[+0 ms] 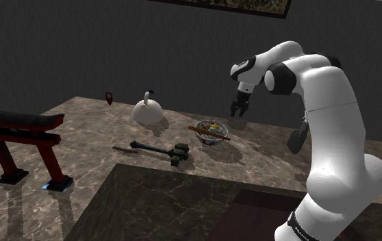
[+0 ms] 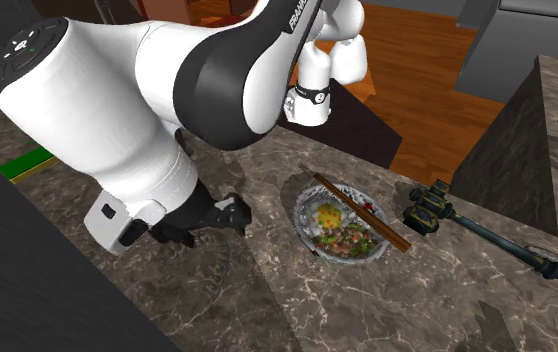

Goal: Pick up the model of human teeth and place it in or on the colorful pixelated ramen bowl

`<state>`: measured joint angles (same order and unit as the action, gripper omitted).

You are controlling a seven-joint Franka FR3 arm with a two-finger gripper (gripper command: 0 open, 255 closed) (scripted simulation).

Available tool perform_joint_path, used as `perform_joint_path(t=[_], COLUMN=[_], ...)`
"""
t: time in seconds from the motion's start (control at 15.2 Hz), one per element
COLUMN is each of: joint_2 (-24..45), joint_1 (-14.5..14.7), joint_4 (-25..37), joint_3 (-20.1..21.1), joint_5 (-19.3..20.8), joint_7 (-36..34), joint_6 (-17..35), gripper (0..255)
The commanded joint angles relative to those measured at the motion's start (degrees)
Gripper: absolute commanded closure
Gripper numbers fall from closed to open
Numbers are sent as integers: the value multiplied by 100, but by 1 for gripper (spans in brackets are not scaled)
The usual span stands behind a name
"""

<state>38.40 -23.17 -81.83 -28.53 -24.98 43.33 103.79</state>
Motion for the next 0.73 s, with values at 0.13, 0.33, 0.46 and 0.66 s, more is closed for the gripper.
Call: perform_joint_path(t=[0.13,0.33,0.46,0.66], joint_2=[317,360,405,405], joint_1=[-124,-90,-65,-65], joint_4=[212,48,-79,-79], joint_3=[78,104,128,128], joint_5=[-107,-147,-185,-185], joint_7=[51,86,116,116], joint_6=[57,254,418,418], gripper=[0,0,0,0])
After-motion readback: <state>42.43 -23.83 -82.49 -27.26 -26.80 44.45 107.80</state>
